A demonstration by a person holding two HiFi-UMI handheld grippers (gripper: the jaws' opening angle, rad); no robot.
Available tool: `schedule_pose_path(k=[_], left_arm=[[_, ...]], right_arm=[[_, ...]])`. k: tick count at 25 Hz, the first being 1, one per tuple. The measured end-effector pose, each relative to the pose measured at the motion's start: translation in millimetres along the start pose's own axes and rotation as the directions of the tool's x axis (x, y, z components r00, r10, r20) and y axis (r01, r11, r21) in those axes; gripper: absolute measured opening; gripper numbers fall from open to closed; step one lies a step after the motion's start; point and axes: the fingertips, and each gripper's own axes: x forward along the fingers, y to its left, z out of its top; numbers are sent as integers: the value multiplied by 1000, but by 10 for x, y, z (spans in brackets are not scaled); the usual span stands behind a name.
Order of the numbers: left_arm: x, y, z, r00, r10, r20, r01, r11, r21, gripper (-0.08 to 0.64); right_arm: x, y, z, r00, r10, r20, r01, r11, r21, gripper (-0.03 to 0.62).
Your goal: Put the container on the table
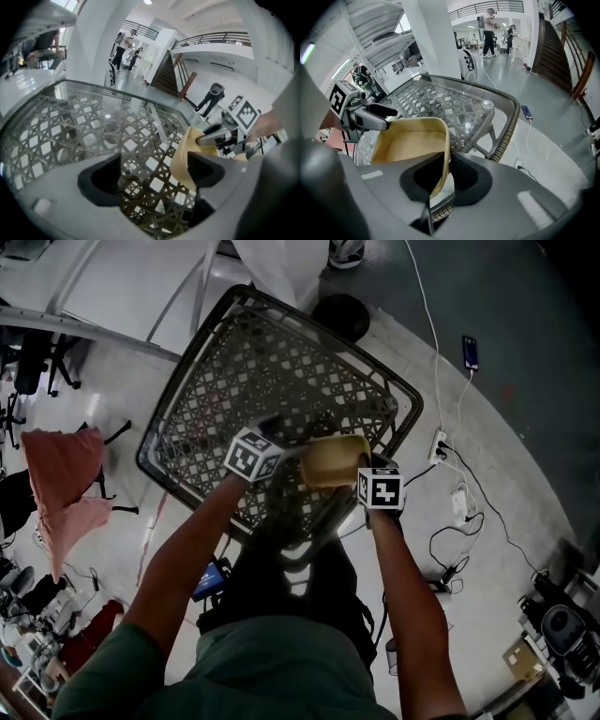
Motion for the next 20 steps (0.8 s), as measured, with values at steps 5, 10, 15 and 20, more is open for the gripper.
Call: schedule_pose_path(k=[5,10,15,20], left_arm=[[12,-26,-44,1000,-10,-24,10,1000,12,438],[7,-27,-42,1000,-20,-21,20,1000,15,437],[7,-2,-32,1000,-12,20,12,1000,-7,436],[-5,28,-27,999,-1,36,3,999,-47,425]], right_arm=[[6,38,-37,1000,10,-3,-10,1000,-3,40],[4,20,-25,1000,12,4,-12,1000,-4,41],[11,24,-39,1000,14,22,-14,1000,-6,38],[8,53,-86,999,26,21,-26,1000,1,32]])
